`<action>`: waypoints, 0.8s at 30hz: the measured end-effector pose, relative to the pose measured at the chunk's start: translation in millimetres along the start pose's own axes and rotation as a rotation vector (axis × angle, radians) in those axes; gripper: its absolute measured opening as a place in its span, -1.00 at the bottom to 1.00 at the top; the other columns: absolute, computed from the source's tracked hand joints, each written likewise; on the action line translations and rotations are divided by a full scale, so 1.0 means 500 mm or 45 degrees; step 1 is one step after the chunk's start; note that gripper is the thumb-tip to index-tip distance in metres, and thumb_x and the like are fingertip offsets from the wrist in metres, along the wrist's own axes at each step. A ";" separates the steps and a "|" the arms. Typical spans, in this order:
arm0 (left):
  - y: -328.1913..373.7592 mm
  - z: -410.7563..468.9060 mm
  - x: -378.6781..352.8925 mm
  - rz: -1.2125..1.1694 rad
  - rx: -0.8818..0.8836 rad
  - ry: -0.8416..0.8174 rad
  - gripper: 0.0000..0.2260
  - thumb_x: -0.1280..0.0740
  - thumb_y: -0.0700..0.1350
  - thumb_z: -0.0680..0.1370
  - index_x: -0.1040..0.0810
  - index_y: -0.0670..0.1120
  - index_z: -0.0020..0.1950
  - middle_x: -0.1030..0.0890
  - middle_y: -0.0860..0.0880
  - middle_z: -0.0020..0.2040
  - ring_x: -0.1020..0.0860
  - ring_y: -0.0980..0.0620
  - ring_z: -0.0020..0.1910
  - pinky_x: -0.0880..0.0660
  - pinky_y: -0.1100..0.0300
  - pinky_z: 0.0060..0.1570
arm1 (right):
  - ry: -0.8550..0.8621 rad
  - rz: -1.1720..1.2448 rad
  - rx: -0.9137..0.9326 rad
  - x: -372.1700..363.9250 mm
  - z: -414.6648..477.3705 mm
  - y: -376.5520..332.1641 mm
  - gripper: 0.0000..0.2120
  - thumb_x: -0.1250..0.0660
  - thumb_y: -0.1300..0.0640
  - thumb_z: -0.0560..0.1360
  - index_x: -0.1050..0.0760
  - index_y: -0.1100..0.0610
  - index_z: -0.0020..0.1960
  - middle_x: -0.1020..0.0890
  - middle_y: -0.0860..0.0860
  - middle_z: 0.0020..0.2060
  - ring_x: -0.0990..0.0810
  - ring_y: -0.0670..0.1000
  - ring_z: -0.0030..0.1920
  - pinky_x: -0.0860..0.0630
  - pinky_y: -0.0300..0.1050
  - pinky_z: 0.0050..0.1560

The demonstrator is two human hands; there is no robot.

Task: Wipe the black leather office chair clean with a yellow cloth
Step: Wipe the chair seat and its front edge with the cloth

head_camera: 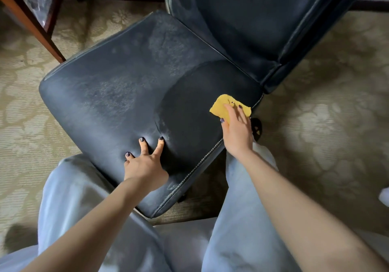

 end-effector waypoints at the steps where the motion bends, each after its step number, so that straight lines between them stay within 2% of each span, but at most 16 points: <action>1: 0.001 0.000 -0.002 0.011 -0.003 0.015 -0.26 -0.19 -0.09 0.52 0.23 0.19 0.53 0.22 -0.12 0.55 -0.06 -0.46 0.43 -0.21 -0.08 0.38 | -0.007 0.038 0.005 -0.011 -0.021 -0.003 -0.58 -0.15 0.13 0.63 -0.22 0.05 0.47 -0.23 0.08 0.49 -0.07 0.11 0.52 -0.18 0.12 0.44; 4: -0.003 0.001 0.000 0.067 -0.060 0.070 -0.27 -0.18 -0.07 0.52 0.20 0.20 0.53 0.15 -0.15 0.56 -0.22 -0.44 0.37 -0.29 -0.06 0.35 | -0.036 0.110 0.076 -0.038 -0.085 -0.021 -0.60 -0.17 0.14 0.62 -0.27 0.07 0.45 -0.25 0.09 0.49 -0.08 0.13 0.52 -0.18 0.11 0.44; 7: -0.016 0.000 0.017 0.155 -0.165 0.129 -0.31 -0.17 -0.05 0.52 0.14 0.25 0.53 0.07 -0.16 0.56 -0.41 -0.29 0.29 -0.41 0.05 0.22 | -0.037 0.055 0.174 -0.061 -0.146 -0.041 -0.61 -0.21 0.14 0.60 -0.32 0.07 0.41 -0.30 0.08 0.47 -0.12 0.14 0.51 -0.18 0.12 0.44; 10: -0.032 -0.014 0.029 0.284 -0.269 0.138 -0.35 -0.15 -0.04 0.56 0.13 0.25 0.52 0.07 -0.10 0.57 -0.47 -0.16 0.26 -0.43 0.13 0.17 | -0.047 0.017 0.241 -0.080 -0.196 -0.061 -0.62 -0.26 0.15 0.57 -0.37 0.05 0.38 -0.36 0.06 0.44 -0.19 0.13 0.49 -0.20 0.14 0.43; 12: -0.046 -0.028 0.029 0.369 -0.321 0.162 -0.35 -0.15 -0.02 0.57 0.17 0.23 0.52 0.12 -0.04 0.57 -0.42 -0.09 0.34 -0.33 0.14 0.26 | -0.036 0.006 0.302 -0.089 -0.225 -0.077 -0.62 -0.29 0.16 0.53 -0.40 0.04 0.33 -0.43 0.06 0.39 -0.28 0.14 0.45 -0.29 0.18 0.37; 15: -0.076 -0.044 0.005 0.401 -0.356 0.180 -0.31 -0.17 0.08 0.59 0.28 0.17 0.52 0.23 0.02 0.56 -0.10 -0.03 0.52 -0.06 -0.03 0.45 | -0.040 0.023 0.374 -0.103 -0.265 -0.099 -0.62 -0.26 0.16 0.47 -0.39 0.00 0.28 -0.48 0.03 0.34 -0.32 0.12 0.43 -0.31 0.16 0.35; 16: -0.090 -0.045 -0.009 0.413 -0.364 0.200 -0.25 -0.20 0.13 0.57 0.30 0.15 0.52 0.24 0.03 0.56 -0.02 -0.03 0.54 -0.02 -0.08 0.46 | -0.044 0.021 0.411 -0.107 -0.278 -0.108 -0.61 -0.26 0.16 0.45 -0.38 -0.02 0.27 -0.49 0.01 0.34 -0.32 0.09 0.43 -0.30 0.14 0.35; 17: -0.101 -0.049 -0.017 0.429 -0.392 0.271 -0.18 -0.26 0.19 0.52 0.27 0.11 0.53 0.18 0.01 0.56 -0.02 -0.06 0.54 -0.06 -0.14 0.43 | -0.046 0.017 0.462 -0.112 -0.289 -0.117 -0.61 -0.28 0.16 0.43 -0.38 -0.03 0.25 -0.50 -0.02 0.32 -0.33 0.07 0.42 -0.30 0.13 0.34; 19: -0.122 -0.054 -0.020 0.467 -0.463 0.426 -0.09 -0.36 0.32 0.35 0.00 0.07 0.55 -0.18 -0.07 0.53 -0.26 -0.24 0.44 -0.30 -0.30 0.25 | -0.067 -0.012 0.597 -0.121 -0.309 -0.136 -0.60 -0.31 0.16 0.39 -0.40 -0.04 0.21 -0.54 -0.07 0.26 -0.37 0.04 0.40 -0.33 0.13 0.34; 20: -0.141 -0.050 -0.027 0.453 -0.489 0.478 -0.13 -0.30 0.37 0.30 -0.13 0.07 0.51 -0.32 -0.11 0.47 -0.34 -0.30 0.38 -0.35 -0.34 0.16 | -0.084 -0.044 0.676 -0.127 -0.318 -0.144 -0.61 -0.29 0.14 0.39 -0.41 -0.05 0.21 -0.55 -0.09 0.24 -0.38 0.02 0.39 -0.34 0.15 0.34; 22: -0.178 -0.043 -0.041 0.460 -0.470 0.490 -0.20 -0.13 0.39 0.29 -0.20 0.11 0.49 -0.35 -0.13 0.44 -0.31 -0.36 0.37 -0.28 -0.33 0.16 | -0.108 -0.117 0.837 -0.138 -0.333 -0.157 -0.63 -0.19 0.10 0.41 -0.43 -0.04 0.21 -0.56 -0.10 0.23 -0.38 0.01 0.38 -0.33 0.15 0.36; 24: -0.194 -0.039 -0.052 0.449 -0.456 0.553 -0.20 -0.07 0.40 0.31 -0.16 0.14 0.51 -0.29 -0.16 0.47 -0.25 -0.36 0.39 -0.23 -0.28 0.20 | -0.106 -0.142 0.952 -0.145 -0.335 -0.163 -0.64 -0.16 0.10 0.43 -0.47 -0.04 0.21 -0.56 -0.09 0.23 -0.37 0.00 0.37 -0.28 0.14 0.38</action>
Point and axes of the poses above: each hand's wrist, its own z-axis towards the middle knuckle, its own x-axis out of the back of the hand, y = z × x, the point moved 5 cm from there along z, towards the middle knuckle
